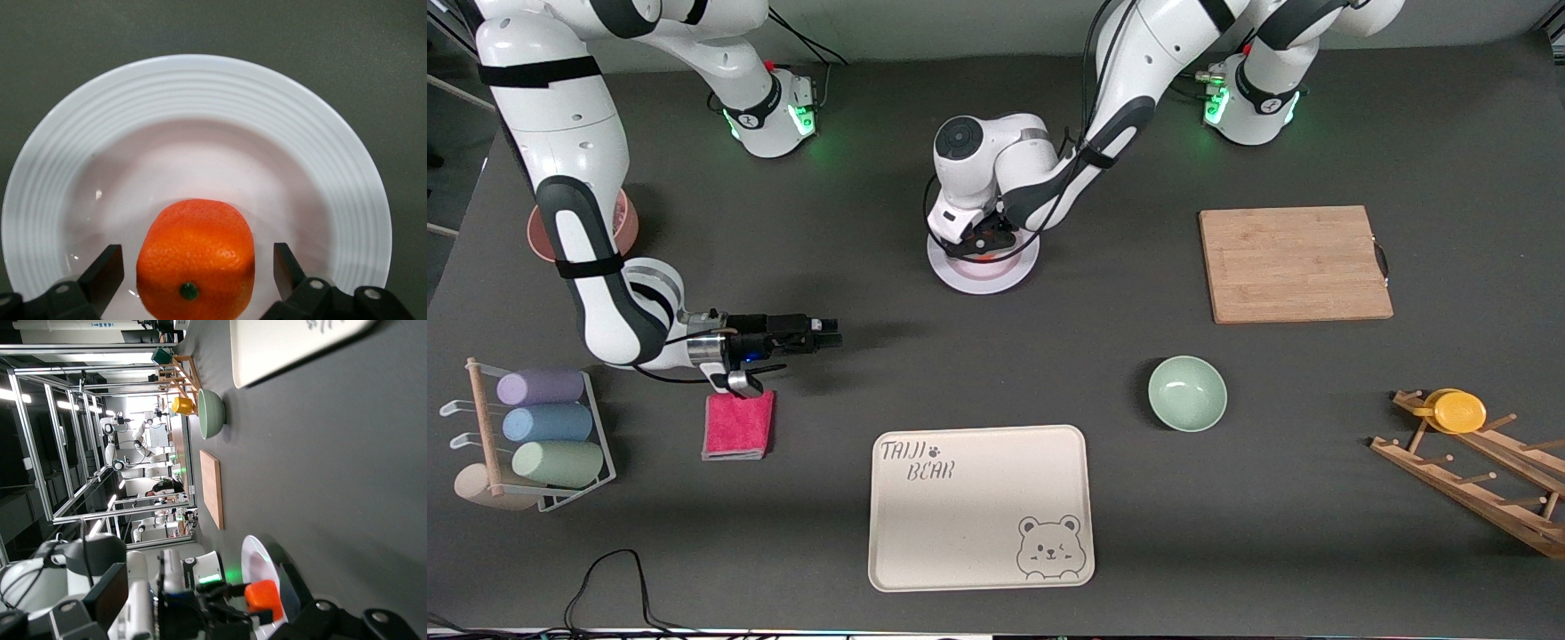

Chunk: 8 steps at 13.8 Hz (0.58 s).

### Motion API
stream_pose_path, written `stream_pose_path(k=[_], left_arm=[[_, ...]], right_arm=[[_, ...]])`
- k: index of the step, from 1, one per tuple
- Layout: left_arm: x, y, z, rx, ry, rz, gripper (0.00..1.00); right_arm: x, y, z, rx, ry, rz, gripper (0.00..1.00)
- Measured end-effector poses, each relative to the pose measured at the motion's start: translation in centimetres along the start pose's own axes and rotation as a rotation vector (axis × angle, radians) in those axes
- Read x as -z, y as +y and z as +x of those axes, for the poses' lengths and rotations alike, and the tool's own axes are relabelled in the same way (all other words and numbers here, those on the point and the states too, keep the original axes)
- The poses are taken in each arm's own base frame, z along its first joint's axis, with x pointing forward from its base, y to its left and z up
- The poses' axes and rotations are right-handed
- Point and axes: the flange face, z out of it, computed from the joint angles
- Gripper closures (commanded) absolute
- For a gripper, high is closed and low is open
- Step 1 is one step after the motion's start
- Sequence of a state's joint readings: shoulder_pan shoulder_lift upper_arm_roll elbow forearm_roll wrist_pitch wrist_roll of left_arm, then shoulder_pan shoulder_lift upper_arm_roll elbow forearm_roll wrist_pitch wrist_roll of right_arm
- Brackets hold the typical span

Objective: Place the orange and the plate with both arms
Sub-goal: 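Release the orange on the plate and withdraw the left gripper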

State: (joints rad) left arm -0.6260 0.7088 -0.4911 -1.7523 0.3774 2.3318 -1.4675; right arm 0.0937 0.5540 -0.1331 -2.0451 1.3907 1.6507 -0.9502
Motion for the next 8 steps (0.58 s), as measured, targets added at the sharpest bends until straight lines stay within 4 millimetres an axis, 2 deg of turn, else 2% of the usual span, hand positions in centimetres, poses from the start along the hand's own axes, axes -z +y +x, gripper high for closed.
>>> stream_pose_path(k=[2, 4, 6, 8], left_arm=[[0.6, 0.1, 0.5, 0.003, 0.008, 0.01, 0.0], [3.1, 0.2, 1.5, 0.014, 0.033, 0.015, 0.0], [7.9, -0.5, 3.0, 0.023, 0.061, 0.023, 0.0], [14.2, -2.3, 4.7, 0.017, 0.04, 0.031, 0.0]], right_arm=[[0.0, 1.0, -2.0, -0.002, -0.001, 0.007, 0.0], [-0.3, 1.2, -4.2, 0.003, -0.004, 0.016, 0.0], [-0.6, 1.7, -6.9, 0.004, -0.009, 0.026, 0.0], [-1.1, 2.5, -9.7, 0.014, -0.015, 0.037, 0.0]])
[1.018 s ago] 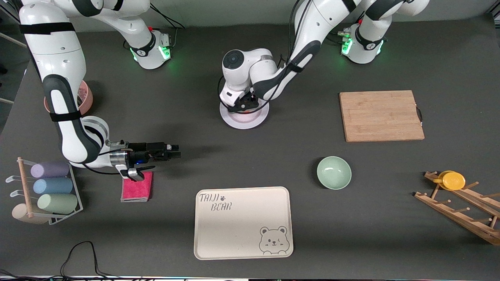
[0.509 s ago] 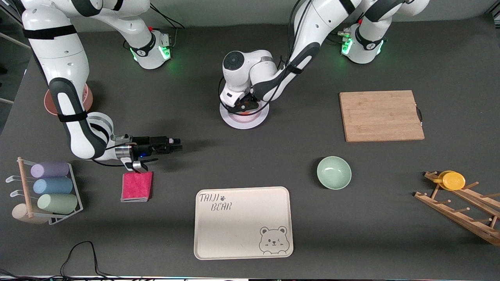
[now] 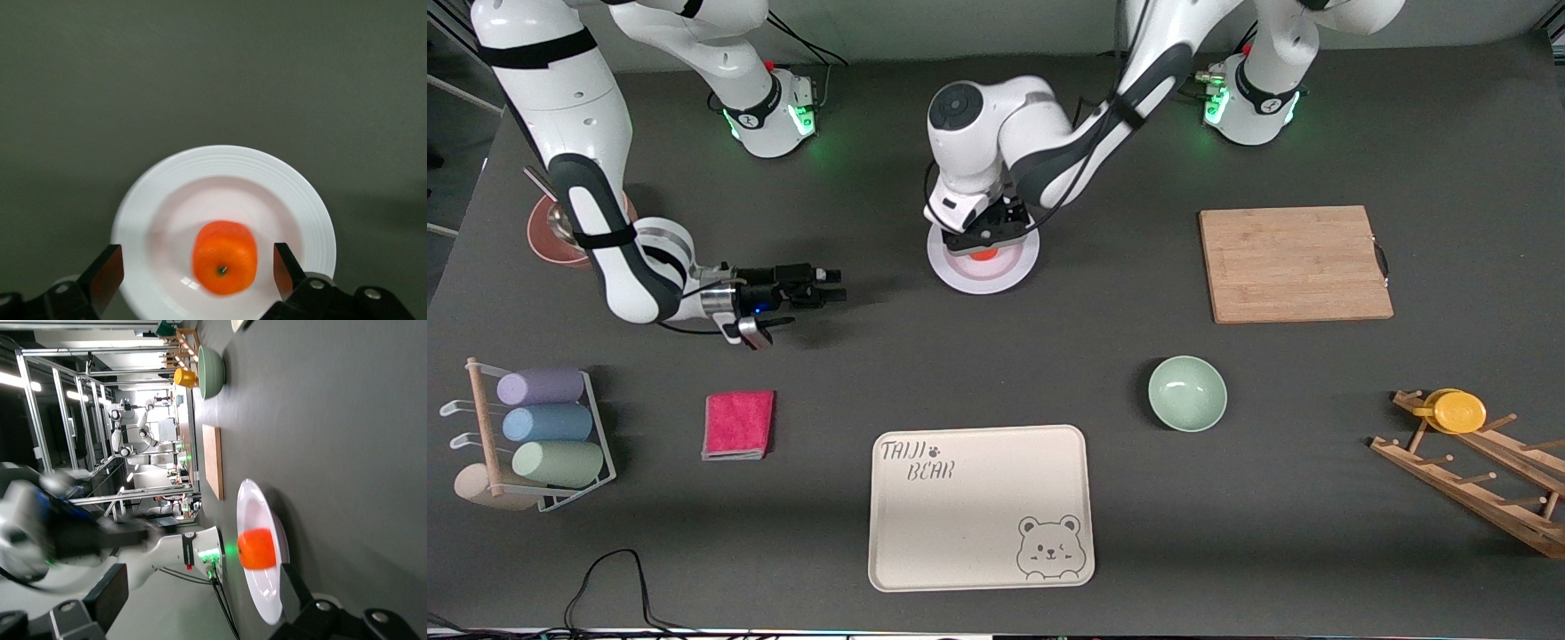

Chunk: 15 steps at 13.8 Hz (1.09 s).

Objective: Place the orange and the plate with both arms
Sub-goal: 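Release the orange on the plate and withdraw the left gripper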

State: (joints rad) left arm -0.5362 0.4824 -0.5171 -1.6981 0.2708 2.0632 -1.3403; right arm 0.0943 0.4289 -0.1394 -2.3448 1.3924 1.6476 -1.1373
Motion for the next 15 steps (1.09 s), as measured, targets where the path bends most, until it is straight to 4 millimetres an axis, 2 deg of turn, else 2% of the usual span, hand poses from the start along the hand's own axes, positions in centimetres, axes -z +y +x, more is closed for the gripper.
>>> stream_pose_path(k=[2, 3, 5, 6, 9, 12, 15], left_arm=[[6.4, -3.5, 2.6, -0.009, -0.04, 0.005, 0.0], [9.4, -6.0, 4.5, -0.012, -0.055, 0.004, 0.0], [14.3, -12.0, 9.1, -0.004, -0.074, -0.002, 0.0], [16.0, -15.2, 11.6, 0.009, -0.079, -0.009, 0.0], [18.8, -24.9, 18.6, 0.039, -0.086, -0.023, 0.0], [19.3, -33.2, 22.9, 0.007, -0.118, -0.013, 0.0], [19.8, -40.9, 26.1, -0.015, -0.127, -0.028, 0.0]], right_arm=[[-0.5, 1.1, -2.6, 0.005, -0.007, 0.009, 0.0], [-0.7, 1.7, -3.8, 0.008, -0.01, 0.013, 0.0], [-1.2, 2.8, -6.0, 0.016, -0.014, 0.02, 0.0], [-1.3, 3.2, -6.8, 0.017, -0.009, 0.025, 0.0], [-1.8, 4.1, -8.8, 0.017, 0.004, 0.033, 0.0], [-2.6, 4.8, -9.3, 0.031, 0.04, 0.044, 0.0], [-4.9, 5.1, -9.4, 0.032, 0.056, 0.052, 0.0]])
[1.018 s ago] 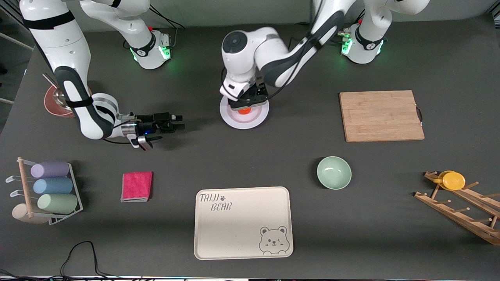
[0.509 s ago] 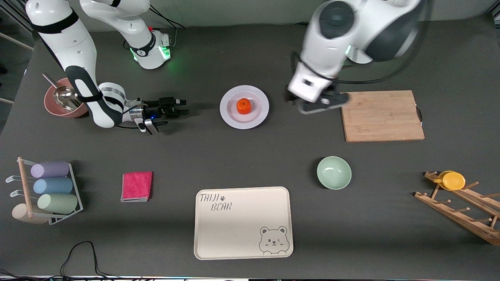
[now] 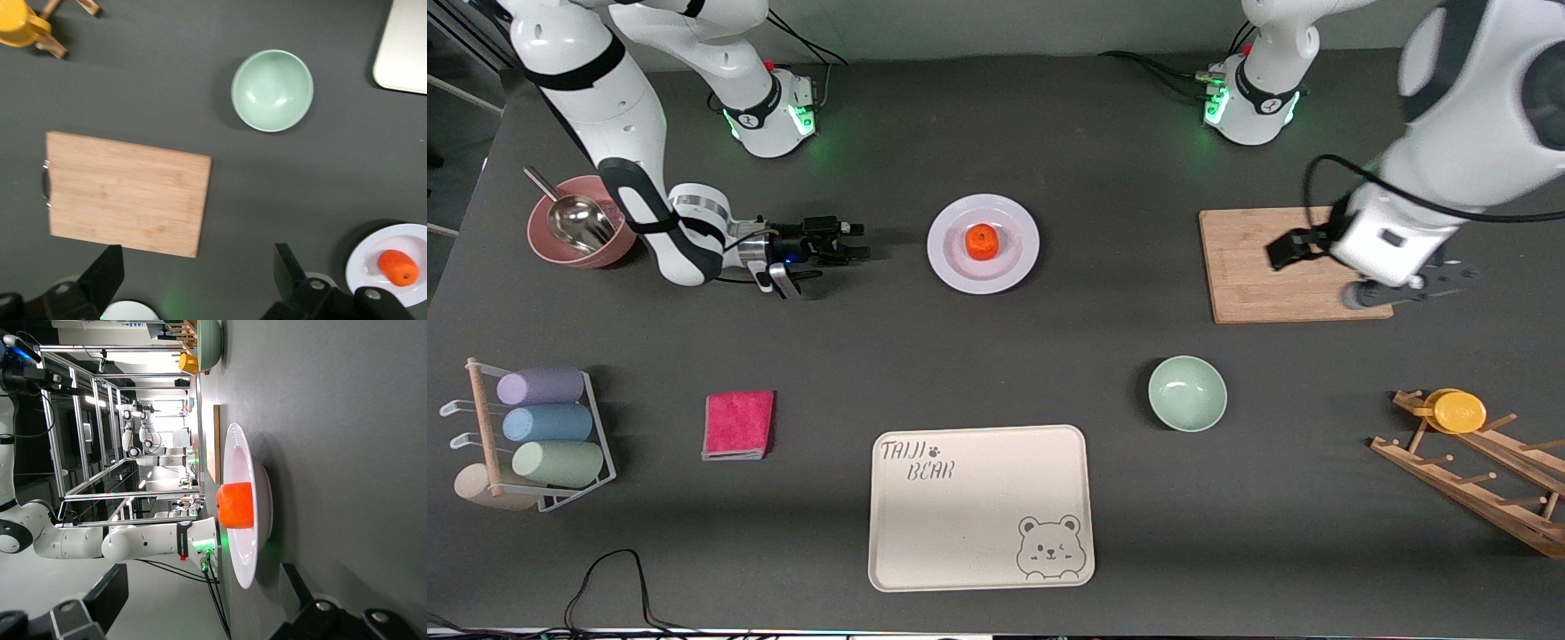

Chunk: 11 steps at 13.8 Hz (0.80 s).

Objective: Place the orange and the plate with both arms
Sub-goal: 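Release the orange on the plate and withdraw the left gripper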

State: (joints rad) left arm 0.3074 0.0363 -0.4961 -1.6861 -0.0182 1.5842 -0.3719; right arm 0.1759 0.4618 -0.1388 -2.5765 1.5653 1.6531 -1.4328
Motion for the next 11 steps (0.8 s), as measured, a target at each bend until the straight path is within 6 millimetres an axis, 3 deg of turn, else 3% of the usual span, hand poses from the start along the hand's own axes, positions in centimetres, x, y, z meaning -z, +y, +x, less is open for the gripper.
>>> stream_pose_path(k=[3, 5, 7, 11], left_arm=[[1.3, -6.8, 2.0, -0.027, 0.02, -0.021, 0.0], [1.6, -10.0, 2.7, -0.032, 0.025, -0.027, 0.0], [1.8, -10.8, 3.0, -0.05, 0.044, -0.029, 0.0], [2.1, -10.0, 3.1, -0.123, 0.068, -0.028, 0.0]], right_arm=[[-2.2, 0.1, -0.3, 0.001, -0.004, 0.002, 0.0], [-3.1, 0.4, -0.4, 0.02, 0.014, -0.001, 0.0], [-4.4, 0.9, -0.8, 0.029, 0.031, -0.005, 0.0], [-7.4, 1.3, -1.4, 0.026, 0.059, -0.013, 0.0]])
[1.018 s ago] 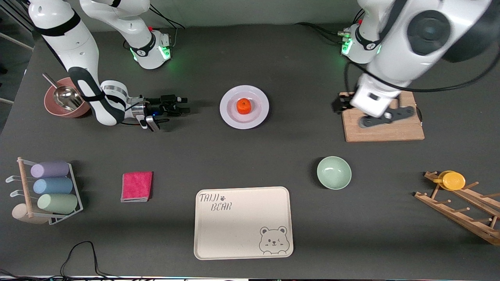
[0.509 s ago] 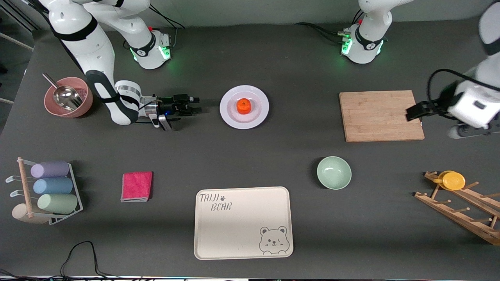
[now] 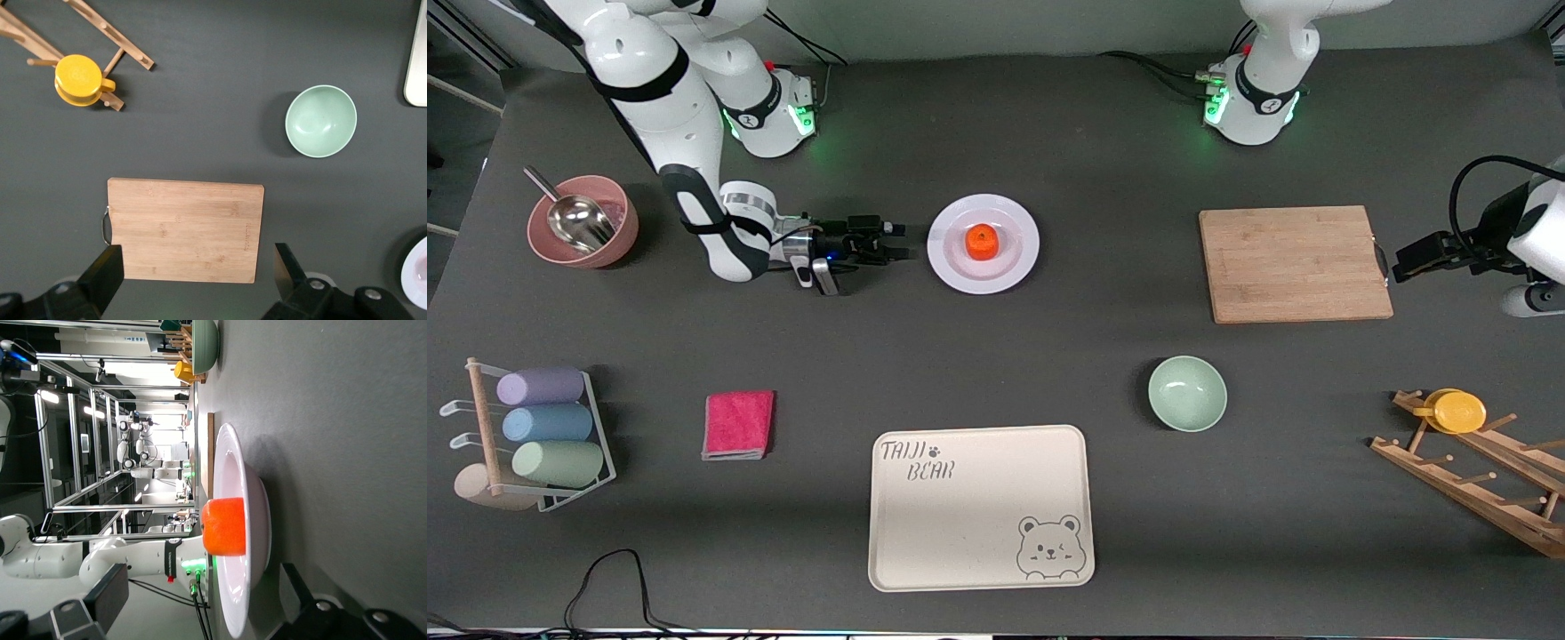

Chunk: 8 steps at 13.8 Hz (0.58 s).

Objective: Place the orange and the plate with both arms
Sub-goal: 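Grasp the white plate rim with the right gripper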

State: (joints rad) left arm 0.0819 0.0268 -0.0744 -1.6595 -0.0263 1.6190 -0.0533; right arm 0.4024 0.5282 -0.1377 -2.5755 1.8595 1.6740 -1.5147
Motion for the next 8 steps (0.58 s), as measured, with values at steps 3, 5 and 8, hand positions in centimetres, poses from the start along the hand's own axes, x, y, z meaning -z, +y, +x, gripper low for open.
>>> stream_pose_path(k=[3, 5, 8], left_arm=[[0.5, -0.5, 0.0, -0.049, 0.009, -0.001, 0.0], [0.5, -0.3, 0.0, -0.058, 0.009, 0.0, 0.0], [0.4, 0.1, 0.0, -0.068, 0.006, 0.0, 0.0]], right_arm=[[-0.9, -0.2, -0.1, 0.004, 0.005, -0.006, 0.0], [-1.1, -0.2, -0.1, 0.004, 0.014, -0.006, 0.01], [-1.7, -0.3, 0.0, 0.002, 0.04, -0.007, 0.02]])
